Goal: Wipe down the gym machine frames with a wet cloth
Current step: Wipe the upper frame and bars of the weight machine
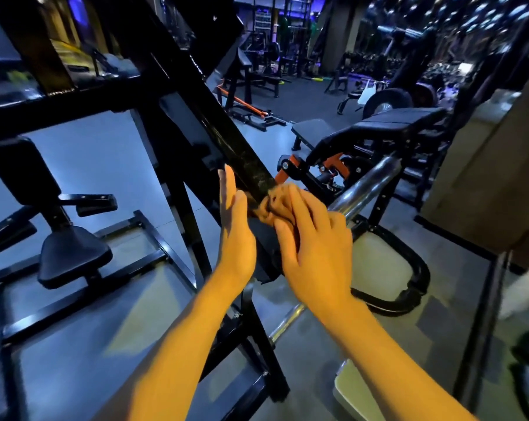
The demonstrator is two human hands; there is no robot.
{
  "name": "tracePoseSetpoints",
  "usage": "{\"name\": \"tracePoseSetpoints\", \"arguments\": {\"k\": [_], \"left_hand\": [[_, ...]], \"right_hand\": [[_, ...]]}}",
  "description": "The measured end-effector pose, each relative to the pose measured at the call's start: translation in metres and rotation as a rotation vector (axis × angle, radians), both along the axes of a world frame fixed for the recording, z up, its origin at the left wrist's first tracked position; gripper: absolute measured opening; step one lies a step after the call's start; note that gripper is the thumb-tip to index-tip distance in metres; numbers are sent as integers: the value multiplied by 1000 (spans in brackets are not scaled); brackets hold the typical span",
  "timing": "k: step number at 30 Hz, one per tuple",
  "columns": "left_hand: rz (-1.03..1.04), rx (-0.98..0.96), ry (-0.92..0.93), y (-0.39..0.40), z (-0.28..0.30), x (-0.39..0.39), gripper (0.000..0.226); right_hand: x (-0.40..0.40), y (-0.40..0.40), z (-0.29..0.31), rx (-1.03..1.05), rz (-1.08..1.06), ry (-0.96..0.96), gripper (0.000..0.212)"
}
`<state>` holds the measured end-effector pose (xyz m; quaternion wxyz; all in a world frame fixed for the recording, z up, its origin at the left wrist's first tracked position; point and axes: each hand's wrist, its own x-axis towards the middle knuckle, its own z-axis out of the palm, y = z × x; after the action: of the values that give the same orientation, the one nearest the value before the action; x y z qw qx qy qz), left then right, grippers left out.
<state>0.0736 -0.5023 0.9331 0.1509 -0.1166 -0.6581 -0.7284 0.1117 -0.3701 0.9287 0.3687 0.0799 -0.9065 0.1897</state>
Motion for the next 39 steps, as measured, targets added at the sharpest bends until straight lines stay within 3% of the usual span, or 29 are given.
{"name": "tracePoseSetpoints", "arguments": {"k": [5, 9, 12, 17, 23, 30, 36, 39], "left_hand": [[43, 37, 12, 1, -2, -3, 55], [23, 117, -34, 1, 4, 1, 50], [1, 116, -21, -3, 4, 1, 48], [37, 33, 18, -5, 1, 2, 48], [14, 164, -56, -1, 9, 7, 50], [21, 95, -24, -5, 3, 4, 48], [24, 135, -37, -2, 3, 3, 50], [13, 123, -42, -5, -1, 2, 48]], "right_hand": [[-2, -11, 1, -48, -123, 30, 53], [-45, -44, 43, -24, -25, 11, 52], [-38, -33, 38, 5, 57, 5, 56], [2, -4, -2, -11, -1, 60, 55], [-68, -55, 58, -16, 37, 18, 55], [-19, -20, 14, -56, 8, 69, 52], [-77, -61, 65, -35, 30, 12, 51], [-70, -54, 61, -5, 66, 1, 54]]}}
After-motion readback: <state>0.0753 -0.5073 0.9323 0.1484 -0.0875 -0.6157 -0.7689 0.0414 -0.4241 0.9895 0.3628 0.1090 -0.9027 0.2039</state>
